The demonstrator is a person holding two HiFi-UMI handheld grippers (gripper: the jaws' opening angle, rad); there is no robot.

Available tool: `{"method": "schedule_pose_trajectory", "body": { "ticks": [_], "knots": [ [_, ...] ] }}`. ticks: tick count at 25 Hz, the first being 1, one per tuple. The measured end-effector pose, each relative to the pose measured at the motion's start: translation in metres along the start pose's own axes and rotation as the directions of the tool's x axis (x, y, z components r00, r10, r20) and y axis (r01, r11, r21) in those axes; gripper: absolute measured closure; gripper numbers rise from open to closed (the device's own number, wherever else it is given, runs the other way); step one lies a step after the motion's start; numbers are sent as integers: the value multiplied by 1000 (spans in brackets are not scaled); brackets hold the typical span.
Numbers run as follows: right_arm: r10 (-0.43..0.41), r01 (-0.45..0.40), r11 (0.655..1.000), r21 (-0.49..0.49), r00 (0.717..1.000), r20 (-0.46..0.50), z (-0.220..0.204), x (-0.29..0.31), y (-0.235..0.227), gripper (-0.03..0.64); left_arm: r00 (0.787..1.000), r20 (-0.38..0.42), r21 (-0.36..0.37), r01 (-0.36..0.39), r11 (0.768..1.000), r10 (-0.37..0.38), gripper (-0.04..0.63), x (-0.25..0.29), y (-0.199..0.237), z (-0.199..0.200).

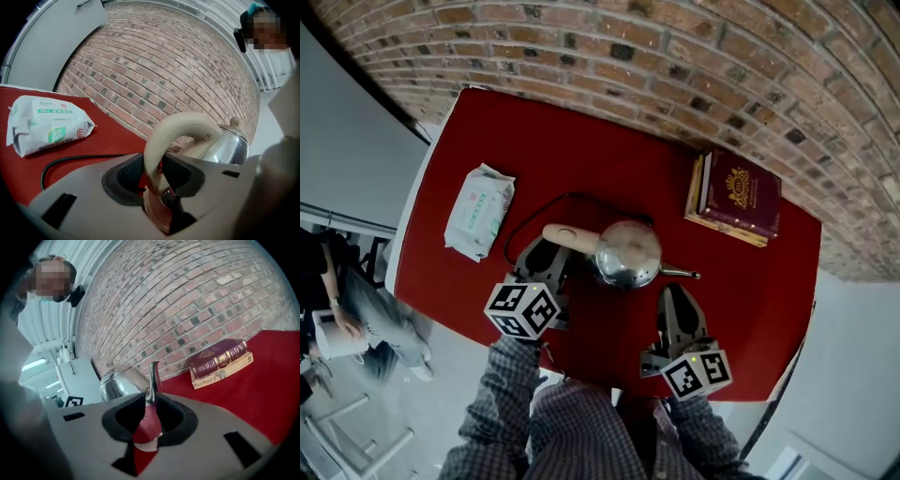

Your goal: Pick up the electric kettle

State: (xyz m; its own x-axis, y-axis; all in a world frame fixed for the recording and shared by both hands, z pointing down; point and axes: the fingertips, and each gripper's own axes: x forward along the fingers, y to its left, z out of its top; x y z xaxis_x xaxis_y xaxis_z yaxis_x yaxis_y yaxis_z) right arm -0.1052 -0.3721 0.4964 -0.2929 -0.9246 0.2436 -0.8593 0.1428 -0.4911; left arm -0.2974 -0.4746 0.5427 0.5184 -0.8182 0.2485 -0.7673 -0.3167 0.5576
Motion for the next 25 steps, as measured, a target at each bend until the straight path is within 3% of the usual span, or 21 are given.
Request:
{"method": "schedule_pose_trajectory", "body": {
  "ticks": [3,10,21,25],
  "knots": [
    [-6,2,998,68,999,52,6,8,-3,507,1000,0,0,0,1000,0,463,0,0,0],
    [-37,13,983,182,991,130,14,23,-13,488,1000,-2,4,9,1000,-9,463,0,-1,1],
    [-2,-17,990,143,991,132,20,26,-13,497,999,-36,22,28,999,-27,468,-7,-4,2],
    [35,-51,991,123,991,131,29,22,-3,497,999,-15,24,29,999,-29,468,-15,-9,11]
  ]
}}
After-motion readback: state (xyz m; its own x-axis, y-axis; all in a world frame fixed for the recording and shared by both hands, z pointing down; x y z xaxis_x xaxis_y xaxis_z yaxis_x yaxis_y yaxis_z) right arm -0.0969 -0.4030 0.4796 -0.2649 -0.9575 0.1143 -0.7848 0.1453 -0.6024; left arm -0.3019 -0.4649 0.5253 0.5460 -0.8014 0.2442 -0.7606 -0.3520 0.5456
